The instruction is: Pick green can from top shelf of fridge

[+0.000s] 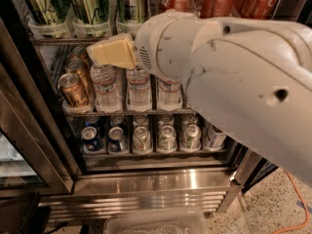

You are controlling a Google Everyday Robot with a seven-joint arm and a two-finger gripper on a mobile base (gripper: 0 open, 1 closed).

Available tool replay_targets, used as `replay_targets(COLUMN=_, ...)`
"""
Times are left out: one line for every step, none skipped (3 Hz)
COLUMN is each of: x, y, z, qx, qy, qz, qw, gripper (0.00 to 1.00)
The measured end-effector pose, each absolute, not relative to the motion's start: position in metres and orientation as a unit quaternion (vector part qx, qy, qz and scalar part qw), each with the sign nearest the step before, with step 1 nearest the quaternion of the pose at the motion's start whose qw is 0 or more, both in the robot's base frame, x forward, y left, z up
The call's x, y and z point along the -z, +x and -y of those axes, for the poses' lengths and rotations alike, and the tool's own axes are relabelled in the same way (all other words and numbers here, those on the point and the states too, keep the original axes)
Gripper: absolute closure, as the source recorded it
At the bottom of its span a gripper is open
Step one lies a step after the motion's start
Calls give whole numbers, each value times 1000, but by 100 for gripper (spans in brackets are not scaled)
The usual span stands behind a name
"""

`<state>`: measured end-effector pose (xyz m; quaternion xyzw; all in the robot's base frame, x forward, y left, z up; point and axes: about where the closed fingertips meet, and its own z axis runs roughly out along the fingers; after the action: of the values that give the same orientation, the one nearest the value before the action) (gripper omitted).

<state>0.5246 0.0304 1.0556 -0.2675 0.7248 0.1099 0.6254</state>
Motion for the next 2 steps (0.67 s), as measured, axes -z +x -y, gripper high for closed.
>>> replay_targets(x=-1056, y=525, z=-30, qx=-110, qy=-268, qz=-725, qw=625, gripper=0)
replay_targets(x=-1059, y=523, z=-33, qx=-104, qy=-271, qz=-710, qw=641, gripper=0)
